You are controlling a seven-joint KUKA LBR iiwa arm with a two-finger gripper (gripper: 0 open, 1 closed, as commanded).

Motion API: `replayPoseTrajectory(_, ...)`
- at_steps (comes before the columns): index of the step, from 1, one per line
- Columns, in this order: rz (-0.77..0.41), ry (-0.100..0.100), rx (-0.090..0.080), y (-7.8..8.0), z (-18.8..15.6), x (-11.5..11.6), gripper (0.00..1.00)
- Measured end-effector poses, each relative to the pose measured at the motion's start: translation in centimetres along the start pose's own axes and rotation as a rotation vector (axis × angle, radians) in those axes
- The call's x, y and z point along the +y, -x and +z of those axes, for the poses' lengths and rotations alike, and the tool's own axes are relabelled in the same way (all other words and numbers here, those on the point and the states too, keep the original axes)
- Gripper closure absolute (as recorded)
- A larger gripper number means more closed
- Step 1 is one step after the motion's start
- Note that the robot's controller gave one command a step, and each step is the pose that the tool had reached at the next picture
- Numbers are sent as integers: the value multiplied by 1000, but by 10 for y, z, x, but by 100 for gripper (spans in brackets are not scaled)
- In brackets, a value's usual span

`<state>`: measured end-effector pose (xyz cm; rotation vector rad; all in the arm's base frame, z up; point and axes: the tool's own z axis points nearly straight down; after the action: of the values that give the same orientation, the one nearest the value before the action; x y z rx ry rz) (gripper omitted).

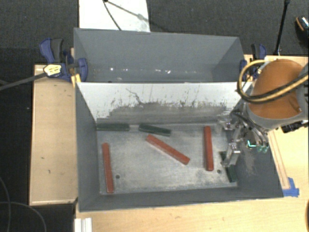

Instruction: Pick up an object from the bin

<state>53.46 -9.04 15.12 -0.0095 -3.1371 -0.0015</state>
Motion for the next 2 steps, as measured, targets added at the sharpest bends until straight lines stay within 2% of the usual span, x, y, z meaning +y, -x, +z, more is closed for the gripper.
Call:
replayPoseTrajectory(1, 9, 3, -1, 22, 85, 65, 0)
replayPoseTrajectory(2, 252, 2, -2, -36, 82, 101, 0)
